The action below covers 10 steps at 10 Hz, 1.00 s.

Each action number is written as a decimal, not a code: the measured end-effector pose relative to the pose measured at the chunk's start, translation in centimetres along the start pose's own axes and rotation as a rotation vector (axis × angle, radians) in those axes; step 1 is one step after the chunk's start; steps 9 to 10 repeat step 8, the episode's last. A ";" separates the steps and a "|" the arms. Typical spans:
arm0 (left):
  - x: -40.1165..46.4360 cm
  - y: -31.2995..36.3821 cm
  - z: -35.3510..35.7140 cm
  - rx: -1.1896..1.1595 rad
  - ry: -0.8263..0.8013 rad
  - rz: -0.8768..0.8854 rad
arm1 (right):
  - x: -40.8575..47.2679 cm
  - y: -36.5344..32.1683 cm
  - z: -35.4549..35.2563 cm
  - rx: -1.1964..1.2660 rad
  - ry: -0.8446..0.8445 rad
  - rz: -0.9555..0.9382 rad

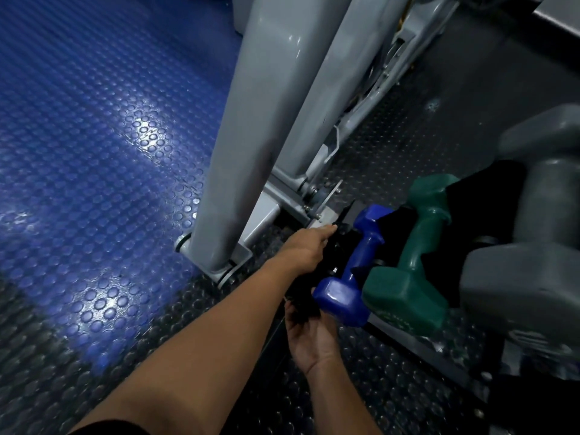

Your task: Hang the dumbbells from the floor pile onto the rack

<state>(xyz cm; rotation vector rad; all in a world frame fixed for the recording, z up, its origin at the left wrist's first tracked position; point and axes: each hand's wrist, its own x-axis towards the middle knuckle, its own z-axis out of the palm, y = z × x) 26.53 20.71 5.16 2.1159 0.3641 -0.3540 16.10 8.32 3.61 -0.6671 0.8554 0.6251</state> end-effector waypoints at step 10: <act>-1.7 -0.8 -0.5 0.004 0.005 0.008 | -5.4 -3.6 -5.2 -0.823 0.154 0.083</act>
